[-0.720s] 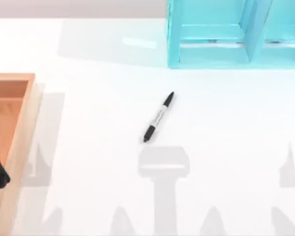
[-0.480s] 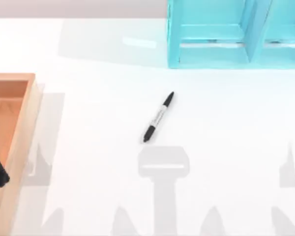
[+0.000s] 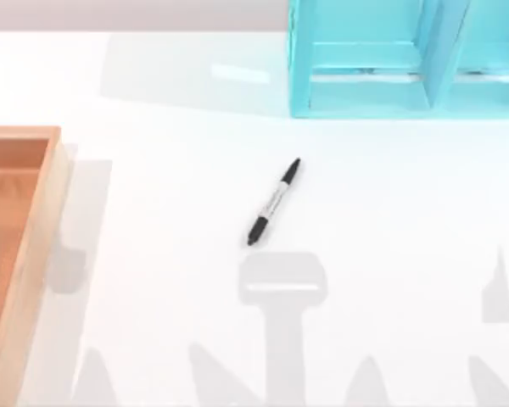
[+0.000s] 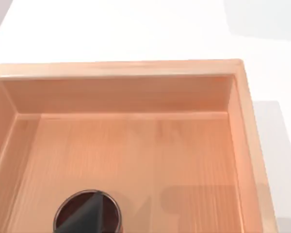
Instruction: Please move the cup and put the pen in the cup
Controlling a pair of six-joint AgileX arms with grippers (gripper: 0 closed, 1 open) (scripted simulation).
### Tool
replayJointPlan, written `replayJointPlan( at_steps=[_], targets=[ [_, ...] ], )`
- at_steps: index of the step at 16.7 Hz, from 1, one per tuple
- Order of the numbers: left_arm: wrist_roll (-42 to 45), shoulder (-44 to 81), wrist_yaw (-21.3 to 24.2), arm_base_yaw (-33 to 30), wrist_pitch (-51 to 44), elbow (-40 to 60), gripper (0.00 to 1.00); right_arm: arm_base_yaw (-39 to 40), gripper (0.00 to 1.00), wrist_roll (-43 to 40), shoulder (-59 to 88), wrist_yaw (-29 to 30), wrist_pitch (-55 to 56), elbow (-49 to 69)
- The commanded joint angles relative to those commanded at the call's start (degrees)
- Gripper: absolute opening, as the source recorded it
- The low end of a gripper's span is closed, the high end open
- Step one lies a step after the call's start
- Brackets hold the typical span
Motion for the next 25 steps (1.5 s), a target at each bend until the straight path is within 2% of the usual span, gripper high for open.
replayJointPlan(
  at_steps=[8,13,17,22,25],
  targets=[
    [5.4,44.5,-0.5,5.6,-32.6,37.4,1.00,0.0,1.00,0.0,0.0,0.0,0.0,0.0],
    [8.1,64.2,-0.5,7.8,-46.9,54.0,1.00,0.0,1.00,0.0,0.0,0.0,0.0,0.0],
    [9.0,70.2,-0.4,8.4,-51.3,59.0,1.00,0.0,1.00,0.0,0.0,0.0,0.0,0.0],
    [8.9,70.1,-0.5,8.1,-51.0,58.7,1.00,0.0,1.00,0.0,0.0,0.0,0.0,0.0],
    [8.9,70.9,-0.4,8.3,-47.0,55.0,1.00,0.0,1.00,0.0,0.0,0.0,0.0,0.0]
  ],
)
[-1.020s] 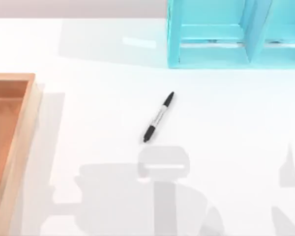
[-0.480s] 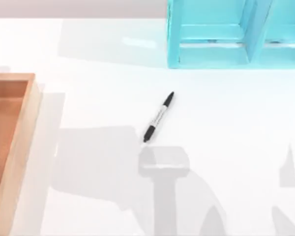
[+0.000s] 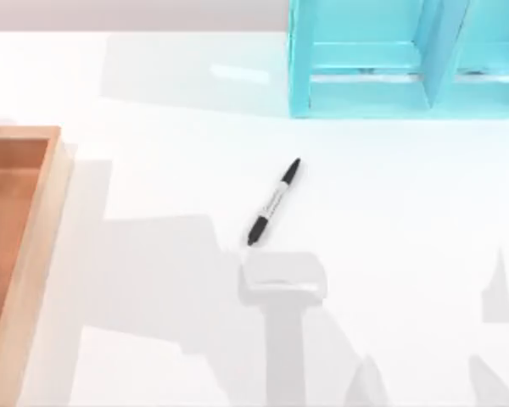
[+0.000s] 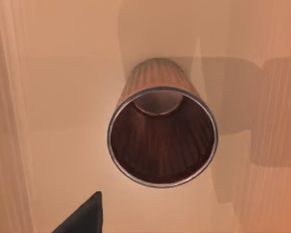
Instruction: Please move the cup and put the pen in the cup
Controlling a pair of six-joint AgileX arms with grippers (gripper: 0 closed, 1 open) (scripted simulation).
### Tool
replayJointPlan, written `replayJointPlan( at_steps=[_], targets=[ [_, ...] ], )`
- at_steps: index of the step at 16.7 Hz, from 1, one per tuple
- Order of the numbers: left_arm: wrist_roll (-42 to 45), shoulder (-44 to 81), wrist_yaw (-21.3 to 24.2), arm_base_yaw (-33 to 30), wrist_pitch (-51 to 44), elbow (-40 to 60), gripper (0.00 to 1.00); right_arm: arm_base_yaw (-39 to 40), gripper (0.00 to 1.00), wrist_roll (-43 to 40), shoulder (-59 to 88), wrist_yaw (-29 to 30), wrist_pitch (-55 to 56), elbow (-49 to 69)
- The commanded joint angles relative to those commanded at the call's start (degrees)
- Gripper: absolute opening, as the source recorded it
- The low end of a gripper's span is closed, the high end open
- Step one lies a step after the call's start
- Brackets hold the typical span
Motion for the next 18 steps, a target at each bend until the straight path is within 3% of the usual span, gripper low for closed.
replayJointPlan(
  at_steps=[6,12,18],
  targets=[
    [0.4,3.1,0.0,0.3,15.9,-12.1,1.00,0.0,1.00,0.0,0.0,0.0,0.0,0.0],
    [0.4,3.6,0.0,0.3,17.9,-13.9,1.00,0.0,1.00,0.0,0.0,0.0,0.0,0.0],
    [0.4,3.6,0.0,0.3,17.9,-13.9,0.55,0.0,1.00,0.0,0.0,0.0,0.0,0.0]
  ],
)
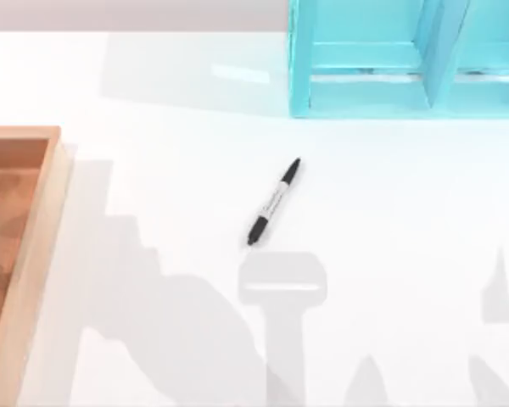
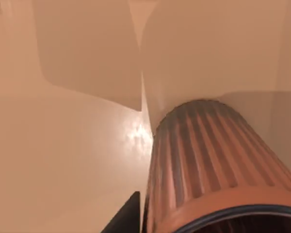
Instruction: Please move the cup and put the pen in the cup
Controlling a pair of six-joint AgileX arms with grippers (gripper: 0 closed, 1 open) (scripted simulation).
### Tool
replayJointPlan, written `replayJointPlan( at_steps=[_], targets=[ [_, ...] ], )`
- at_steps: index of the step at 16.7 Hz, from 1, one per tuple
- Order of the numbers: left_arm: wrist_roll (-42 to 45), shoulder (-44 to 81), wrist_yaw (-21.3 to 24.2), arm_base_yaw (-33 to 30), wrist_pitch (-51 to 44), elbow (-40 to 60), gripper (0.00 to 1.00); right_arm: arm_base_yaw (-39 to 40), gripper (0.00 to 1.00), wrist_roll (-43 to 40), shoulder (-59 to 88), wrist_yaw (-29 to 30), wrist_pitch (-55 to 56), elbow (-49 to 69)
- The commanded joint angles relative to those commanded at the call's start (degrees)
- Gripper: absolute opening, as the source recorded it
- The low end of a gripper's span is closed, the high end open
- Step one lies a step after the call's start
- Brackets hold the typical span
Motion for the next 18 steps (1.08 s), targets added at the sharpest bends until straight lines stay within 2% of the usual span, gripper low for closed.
replayJointPlan(
  at_steps=[7,18],
  targets=[
    [0.0,0.0,0.0,0.0,0.0,0.0,0.02,0.0,1.00,0.0,0.0,0.0,0.0,0.0],
    [-0.6,-0.2,-0.1,-0.1,-0.2,0.8,0.00,0.0,1.00,0.0,0.0,0.0,0.0,0.0]
  ],
)
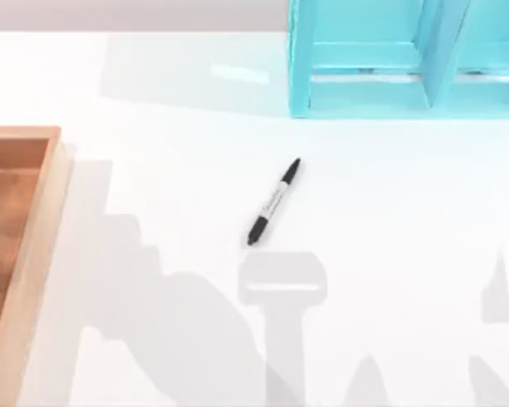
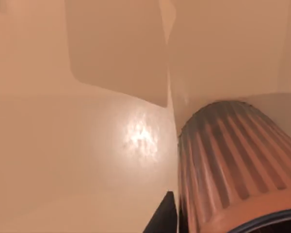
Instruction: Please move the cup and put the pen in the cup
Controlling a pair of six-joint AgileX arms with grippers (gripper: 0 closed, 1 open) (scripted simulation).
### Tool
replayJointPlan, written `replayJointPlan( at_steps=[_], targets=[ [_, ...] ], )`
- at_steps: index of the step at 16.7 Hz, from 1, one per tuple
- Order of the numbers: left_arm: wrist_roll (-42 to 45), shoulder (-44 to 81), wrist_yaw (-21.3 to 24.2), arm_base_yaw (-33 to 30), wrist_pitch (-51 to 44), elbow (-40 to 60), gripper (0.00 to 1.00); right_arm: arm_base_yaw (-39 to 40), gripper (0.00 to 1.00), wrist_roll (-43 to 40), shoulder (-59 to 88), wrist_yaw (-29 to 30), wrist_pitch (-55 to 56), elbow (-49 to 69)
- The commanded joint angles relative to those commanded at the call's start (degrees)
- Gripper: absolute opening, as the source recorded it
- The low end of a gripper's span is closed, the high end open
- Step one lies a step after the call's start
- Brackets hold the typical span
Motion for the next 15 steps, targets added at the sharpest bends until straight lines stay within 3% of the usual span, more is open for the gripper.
replayJointPlan(
  at_steps=[7,15],
  targets=[
    [-11.4,-0.5,-0.8,-3.8,-6.7,14.3,0.00,0.0,1.00,0.0,0.0,0.0,0.0,0.0],
    [-24.2,-2.7,-0.1,-22.5,-29.4,27.7,0.00,0.0,1.00,0.0,0.0,0.0,0.0,0.0]
  ],
)
